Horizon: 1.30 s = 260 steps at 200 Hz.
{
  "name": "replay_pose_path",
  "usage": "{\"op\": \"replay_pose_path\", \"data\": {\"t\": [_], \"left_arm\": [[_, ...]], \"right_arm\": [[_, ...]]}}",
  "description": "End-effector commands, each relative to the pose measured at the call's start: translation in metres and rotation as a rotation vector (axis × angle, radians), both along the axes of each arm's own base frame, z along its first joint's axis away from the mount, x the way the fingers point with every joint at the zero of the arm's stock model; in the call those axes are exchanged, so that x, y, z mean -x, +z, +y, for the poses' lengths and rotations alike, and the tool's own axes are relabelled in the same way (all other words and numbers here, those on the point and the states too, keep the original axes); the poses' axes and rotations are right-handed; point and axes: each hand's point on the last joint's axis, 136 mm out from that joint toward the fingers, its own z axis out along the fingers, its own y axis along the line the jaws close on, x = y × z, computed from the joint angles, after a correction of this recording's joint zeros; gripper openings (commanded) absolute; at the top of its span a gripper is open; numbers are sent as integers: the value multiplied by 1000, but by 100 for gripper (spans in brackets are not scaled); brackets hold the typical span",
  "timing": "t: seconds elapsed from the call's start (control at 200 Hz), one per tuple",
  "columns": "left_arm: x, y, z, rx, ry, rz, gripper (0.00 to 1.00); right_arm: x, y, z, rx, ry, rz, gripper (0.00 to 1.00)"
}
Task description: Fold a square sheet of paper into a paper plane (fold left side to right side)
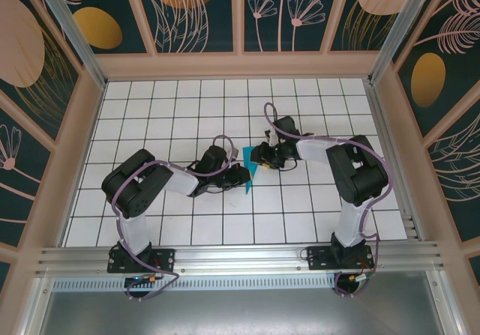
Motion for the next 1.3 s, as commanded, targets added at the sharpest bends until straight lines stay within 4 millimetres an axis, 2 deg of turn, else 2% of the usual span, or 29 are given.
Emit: {"op": "replay_pose_path", "data": {"t": [0.0, 0.31, 0.49, 0.515, 0.54, 0.646, 0.726, 0.751, 0.776, 1.001, 1.166, 1.296], "left_arm": [[-3, 8, 1, 8, 1, -21, 14], [-4, 14, 7, -4, 10, -30, 26], [-14, 29, 32, -7, 71, -51, 31], [-15, 25, 37, -17, 80, -44, 31], [-19, 37, 41, -3, 92, -65, 32], [-29, 41, 53, -4, 114, -70, 33], [-36, 41, 50, 13, 101, -61, 32], [-40, 47, 46, 28, 96, -70, 32], [-41, 38, 44, 20, 91, -50, 32], [-62, 29, 27, 46, 83, -21, 28], [-71, 18, 26, 42, 105, 5, 26], [-75, 19, 23, 63, 108, 9, 26]], "right_arm": [[1, -18, -3, 51, -12, 33, 45], [2, -22, -3, 57, -8, 40, 45], [2, -21, -3, 55, -4, 35, 45], [2, -22, -3, 53, -5, 35, 45], [2, -20, -2, 50, -3, 34, 45], [3, -21, -3, 51, -2, 36, 45], [2, -19, -3, 47, -4, 30, 45], [2, -19, -3, 47, -4, 29, 45], [3, -19, -3, 48, -4, 30, 44], [2, -18, -1, 35, 0, 22, 44], [2, -16, -1, 28, 1, 14, 44], [3, -14, 0, 21, 4, 9, 45]]}}
